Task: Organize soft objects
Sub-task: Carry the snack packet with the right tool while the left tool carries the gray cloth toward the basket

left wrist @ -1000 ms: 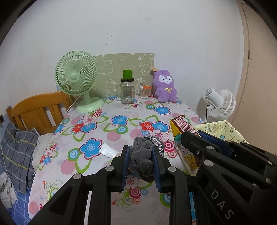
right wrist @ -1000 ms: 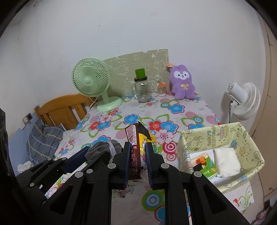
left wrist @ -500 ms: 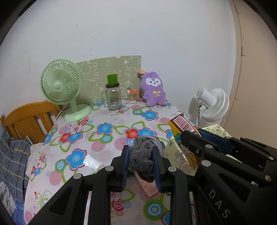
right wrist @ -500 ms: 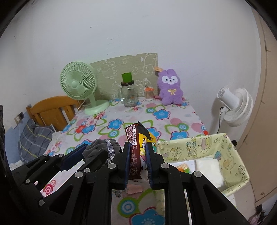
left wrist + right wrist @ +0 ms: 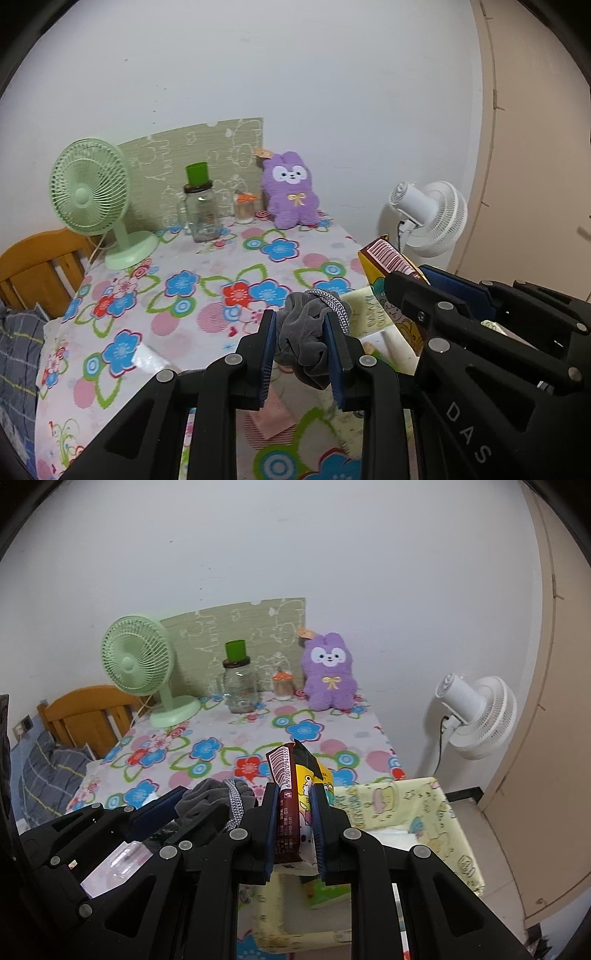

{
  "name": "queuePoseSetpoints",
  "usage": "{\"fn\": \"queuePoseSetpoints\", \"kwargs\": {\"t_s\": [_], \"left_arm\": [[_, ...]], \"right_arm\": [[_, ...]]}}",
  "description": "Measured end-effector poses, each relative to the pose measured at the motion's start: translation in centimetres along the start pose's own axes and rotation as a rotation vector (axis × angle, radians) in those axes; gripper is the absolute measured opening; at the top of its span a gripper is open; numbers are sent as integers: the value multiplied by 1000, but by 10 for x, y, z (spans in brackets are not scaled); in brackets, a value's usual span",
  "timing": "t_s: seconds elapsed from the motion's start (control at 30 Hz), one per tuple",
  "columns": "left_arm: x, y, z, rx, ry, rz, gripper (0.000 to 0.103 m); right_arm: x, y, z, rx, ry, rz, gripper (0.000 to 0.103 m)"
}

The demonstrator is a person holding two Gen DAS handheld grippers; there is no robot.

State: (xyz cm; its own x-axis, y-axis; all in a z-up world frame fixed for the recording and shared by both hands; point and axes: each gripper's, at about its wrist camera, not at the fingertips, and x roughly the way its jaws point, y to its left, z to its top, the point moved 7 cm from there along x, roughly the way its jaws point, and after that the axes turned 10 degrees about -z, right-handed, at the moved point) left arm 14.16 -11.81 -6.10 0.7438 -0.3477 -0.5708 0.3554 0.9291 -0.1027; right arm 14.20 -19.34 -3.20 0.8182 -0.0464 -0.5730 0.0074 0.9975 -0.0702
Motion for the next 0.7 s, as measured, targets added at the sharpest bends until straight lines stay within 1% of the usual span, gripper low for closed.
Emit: {"fn": "queuePoseSetpoints", "kwargs": {"t_s": [0.4, 0.7], "left_arm": [[29, -33, -1, 17, 38, -68, 25], [53, -49, -8, 23, 77, -102, 25]], "right_arm": [[15, -40, -8, 17, 24, -60, 20], [33, -62, -20, 48, 70, -92, 20]]}}
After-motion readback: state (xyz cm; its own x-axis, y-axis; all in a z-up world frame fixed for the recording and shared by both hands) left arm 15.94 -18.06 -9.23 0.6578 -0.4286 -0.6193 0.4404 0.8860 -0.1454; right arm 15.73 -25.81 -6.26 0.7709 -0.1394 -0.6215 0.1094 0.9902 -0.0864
